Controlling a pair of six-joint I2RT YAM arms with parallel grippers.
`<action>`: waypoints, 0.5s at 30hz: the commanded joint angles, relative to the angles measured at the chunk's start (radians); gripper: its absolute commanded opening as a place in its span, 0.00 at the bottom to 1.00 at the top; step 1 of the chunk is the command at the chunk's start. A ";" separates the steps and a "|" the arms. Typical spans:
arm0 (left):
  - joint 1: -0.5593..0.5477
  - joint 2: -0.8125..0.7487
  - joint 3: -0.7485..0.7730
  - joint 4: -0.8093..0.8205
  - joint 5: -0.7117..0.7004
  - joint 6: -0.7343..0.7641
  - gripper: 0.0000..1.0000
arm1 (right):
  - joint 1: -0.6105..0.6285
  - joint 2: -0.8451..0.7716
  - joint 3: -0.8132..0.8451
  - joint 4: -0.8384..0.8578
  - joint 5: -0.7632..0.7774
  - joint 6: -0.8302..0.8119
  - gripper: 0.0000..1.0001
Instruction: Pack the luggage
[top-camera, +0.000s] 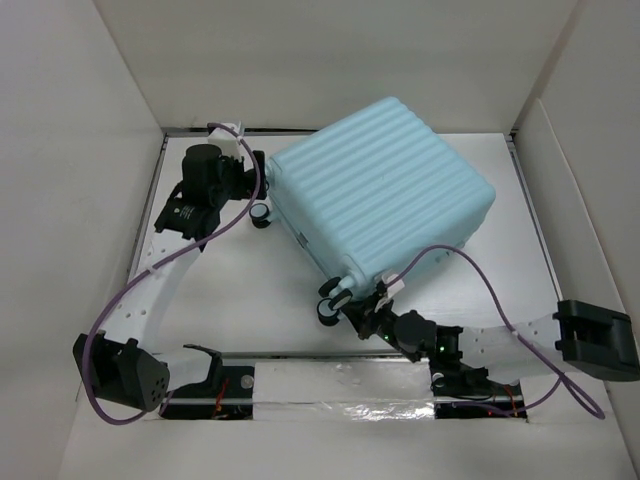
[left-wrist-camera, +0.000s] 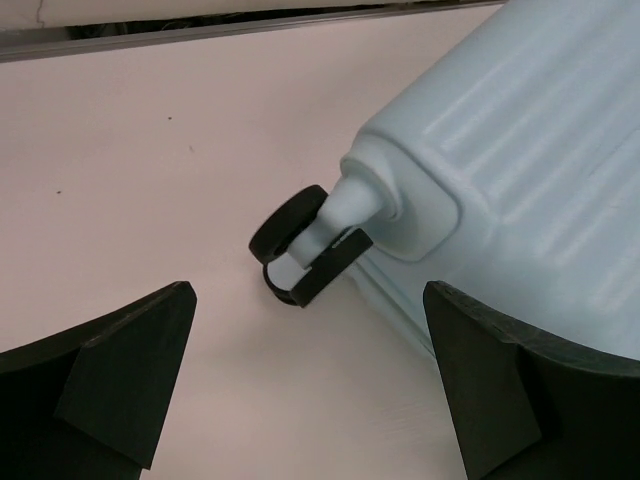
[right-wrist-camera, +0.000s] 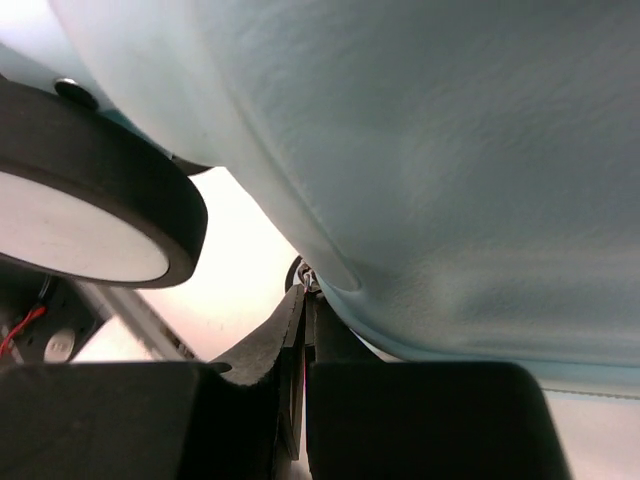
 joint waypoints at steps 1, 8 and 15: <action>0.007 -0.045 -0.024 0.028 0.003 0.094 0.99 | 0.013 -0.180 -0.009 0.176 -0.131 0.031 0.00; 0.007 0.038 0.035 -0.006 0.086 0.179 0.99 | 0.001 -0.329 -0.009 -0.016 -0.165 0.019 0.00; 0.007 0.109 0.034 -0.057 0.233 0.196 0.99 | 0.001 -0.294 -0.012 0.007 -0.177 0.029 0.00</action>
